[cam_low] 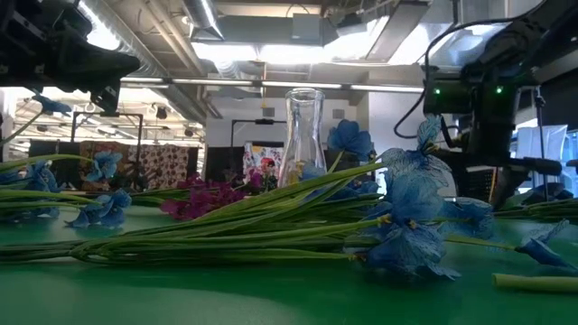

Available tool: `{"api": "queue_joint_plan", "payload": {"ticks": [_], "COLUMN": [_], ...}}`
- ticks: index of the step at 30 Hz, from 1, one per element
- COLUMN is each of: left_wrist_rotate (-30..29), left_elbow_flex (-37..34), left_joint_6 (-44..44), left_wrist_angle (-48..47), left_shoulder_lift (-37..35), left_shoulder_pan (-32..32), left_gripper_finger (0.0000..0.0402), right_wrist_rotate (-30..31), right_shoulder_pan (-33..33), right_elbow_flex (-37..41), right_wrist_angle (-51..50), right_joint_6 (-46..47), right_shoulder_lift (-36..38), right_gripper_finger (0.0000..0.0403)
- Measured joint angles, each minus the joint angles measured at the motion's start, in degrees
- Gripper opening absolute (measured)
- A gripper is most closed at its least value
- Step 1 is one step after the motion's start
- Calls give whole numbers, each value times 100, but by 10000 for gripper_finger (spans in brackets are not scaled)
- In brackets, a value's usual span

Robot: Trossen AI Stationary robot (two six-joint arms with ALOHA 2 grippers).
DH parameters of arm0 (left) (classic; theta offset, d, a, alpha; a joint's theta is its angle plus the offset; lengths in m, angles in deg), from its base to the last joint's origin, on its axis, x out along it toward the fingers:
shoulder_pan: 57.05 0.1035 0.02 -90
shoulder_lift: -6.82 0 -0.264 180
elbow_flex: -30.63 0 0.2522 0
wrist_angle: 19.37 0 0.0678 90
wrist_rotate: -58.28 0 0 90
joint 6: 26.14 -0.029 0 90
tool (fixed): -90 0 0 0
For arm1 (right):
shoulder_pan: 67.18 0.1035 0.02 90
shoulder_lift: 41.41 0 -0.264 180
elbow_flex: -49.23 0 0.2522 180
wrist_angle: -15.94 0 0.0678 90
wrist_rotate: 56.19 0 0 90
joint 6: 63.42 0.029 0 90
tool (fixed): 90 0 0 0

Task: Sort flowers into vase by color
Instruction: Put the right black flower into the yellow vase

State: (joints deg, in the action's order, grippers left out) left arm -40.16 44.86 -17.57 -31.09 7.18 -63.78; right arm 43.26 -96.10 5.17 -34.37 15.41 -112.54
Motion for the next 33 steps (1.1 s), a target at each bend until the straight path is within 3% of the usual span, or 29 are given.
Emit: {"api": "queue_joint_plan", "payload": {"ticks": [9,23,29,33], "left_wrist_rotate": [0,0,0,0], "left_elbow_flex": [0,0,0,0], "left_joint_6": [0,0,0,0], "left_wrist_angle": [0,-1,-2,0], "left_shoulder_lift": [0,0,2,0], "left_shoulder_pan": [-2,-1,0,0], "left_gripper_finger": [0,0,0,0], "right_wrist_rotate": [252,514,553,555], "right_shoulder_pan": [-121,-115,-110,-110], "right_elbow_flex": [52,52,52,52], "right_wrist_angle": [120,290,288,175], "right_joint_6": [-110,-112,-109,-80], "right_shoulder_lift": [0,0,0,10], "right_gripper_finger": [211,48,9,6]}}
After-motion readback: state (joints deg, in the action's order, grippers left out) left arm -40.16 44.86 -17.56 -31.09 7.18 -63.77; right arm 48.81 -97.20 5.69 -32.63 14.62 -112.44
